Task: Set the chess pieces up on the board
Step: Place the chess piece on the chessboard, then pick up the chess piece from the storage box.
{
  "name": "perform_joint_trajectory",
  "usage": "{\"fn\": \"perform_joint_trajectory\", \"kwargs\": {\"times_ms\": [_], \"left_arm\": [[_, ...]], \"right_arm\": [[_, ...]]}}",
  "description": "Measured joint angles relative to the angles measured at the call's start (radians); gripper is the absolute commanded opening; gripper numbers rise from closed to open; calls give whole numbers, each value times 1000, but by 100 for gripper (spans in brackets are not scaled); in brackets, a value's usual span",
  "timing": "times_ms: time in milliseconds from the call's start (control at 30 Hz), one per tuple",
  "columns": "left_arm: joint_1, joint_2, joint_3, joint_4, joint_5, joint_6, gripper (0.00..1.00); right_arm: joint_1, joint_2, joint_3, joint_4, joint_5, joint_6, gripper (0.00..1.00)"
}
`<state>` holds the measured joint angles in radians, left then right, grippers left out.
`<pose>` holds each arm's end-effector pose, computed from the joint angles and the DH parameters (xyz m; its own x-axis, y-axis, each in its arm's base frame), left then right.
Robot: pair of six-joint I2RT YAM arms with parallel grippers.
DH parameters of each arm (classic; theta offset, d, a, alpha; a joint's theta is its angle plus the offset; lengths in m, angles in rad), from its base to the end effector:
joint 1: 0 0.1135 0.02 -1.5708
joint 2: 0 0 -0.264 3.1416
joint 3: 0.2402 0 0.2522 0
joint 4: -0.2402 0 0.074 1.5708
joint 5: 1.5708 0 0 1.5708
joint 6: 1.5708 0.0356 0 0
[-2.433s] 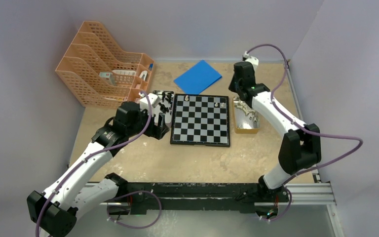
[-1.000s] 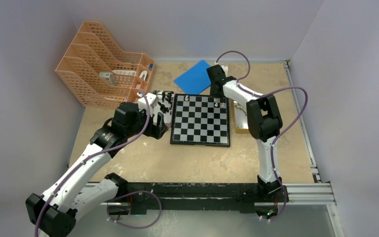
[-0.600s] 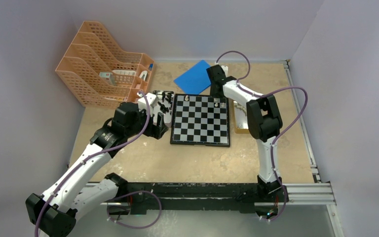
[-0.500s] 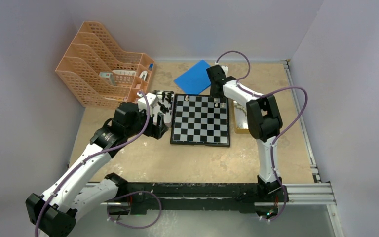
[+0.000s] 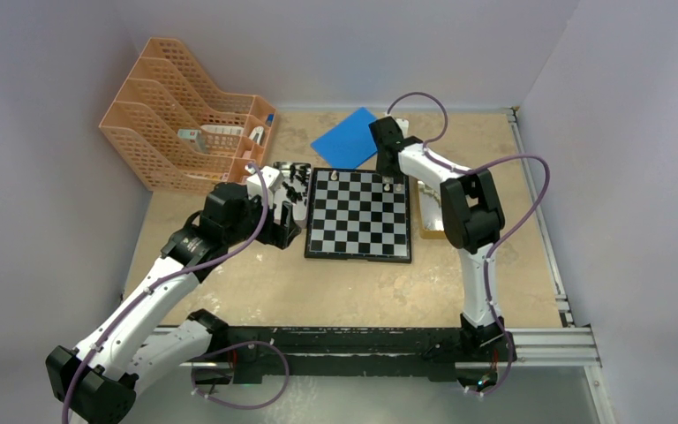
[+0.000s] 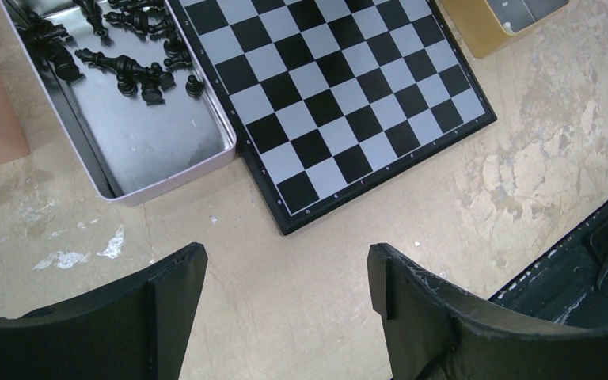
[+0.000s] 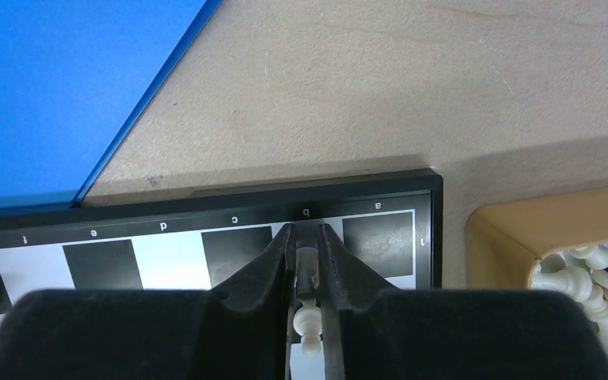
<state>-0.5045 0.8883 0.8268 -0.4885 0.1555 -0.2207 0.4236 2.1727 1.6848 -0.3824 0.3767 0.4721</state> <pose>0.1678 -0.0990 0.3061 -0.5763 0.0712 -0.8141 0.4786 0.8369 -0.2656 0.4457 0.1866 0.1874 -0.6962 0.1499 -0.7020 0.1691 0.9847 0.0427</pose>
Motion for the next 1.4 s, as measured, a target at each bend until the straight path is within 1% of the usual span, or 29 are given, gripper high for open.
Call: {"fn": "perform_joint_trajectory", "kwargs": {"times_ms": [367, 600, 667, 733, 833, 967, 1133, 1267, 1400], "left_arm": [[0, 0, 0, 0, 0, 0, 75], [0, 0, 0, 0, 0, 0, 77], [0, 0, 0, 0, -2, -1, 77], [0, 0, 0, 0, -6, -3, 78], [0, 0, 0, -1, -10, -5, 78], [0, -21, 0, 1, -22, -6, 79], [0, -54, 0, 0, -59, -10, 79], [0, -57, 0, -2, -83, -15, 78], [0, -57, 0, -7, -83, -15, 78]], "right_arm": [[0, 2, 38, -29, 1, 0, 29], [0, 0, 77, -39, 11, -2, 40], [0, -5, 76, -39, 24, -3, 41], [0, -22, 66, -36, 39, -3, 41], [-4, -92, 11, -29, 66, -2, 39], [-21, -238, -93, -5, 80, -2, 36], [-84, -393, -209, 47, 85, -15, 34], [-140, -446, -300, 85, 103, -48, 32], [-172, -441, -375, 98, 117, -86, 29]]}}
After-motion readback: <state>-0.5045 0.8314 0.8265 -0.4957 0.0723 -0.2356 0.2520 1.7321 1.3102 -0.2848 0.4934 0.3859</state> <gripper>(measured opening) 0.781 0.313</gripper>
